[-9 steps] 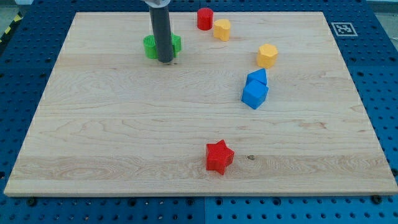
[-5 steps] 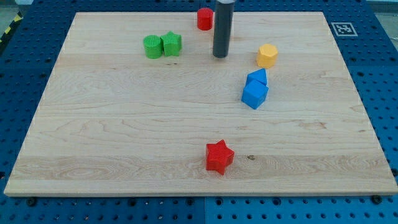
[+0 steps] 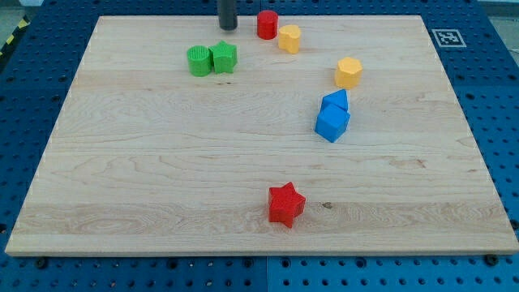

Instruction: Push the red circle a bit down

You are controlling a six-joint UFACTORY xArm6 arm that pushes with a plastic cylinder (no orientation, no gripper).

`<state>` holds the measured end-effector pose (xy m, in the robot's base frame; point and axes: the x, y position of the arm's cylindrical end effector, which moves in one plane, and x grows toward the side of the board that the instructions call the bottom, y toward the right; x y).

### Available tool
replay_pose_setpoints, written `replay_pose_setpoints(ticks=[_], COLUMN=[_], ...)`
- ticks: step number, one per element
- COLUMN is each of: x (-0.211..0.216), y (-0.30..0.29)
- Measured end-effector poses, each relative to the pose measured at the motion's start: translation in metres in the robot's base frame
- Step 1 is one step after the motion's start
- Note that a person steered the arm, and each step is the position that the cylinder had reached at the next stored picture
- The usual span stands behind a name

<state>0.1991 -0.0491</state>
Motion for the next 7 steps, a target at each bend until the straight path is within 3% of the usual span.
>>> replay_pose_setpoints(ticks=[2, 5, 7], x=[-0.007, -0.007, -0.006], y=[0.084, 0.054, 0.070])
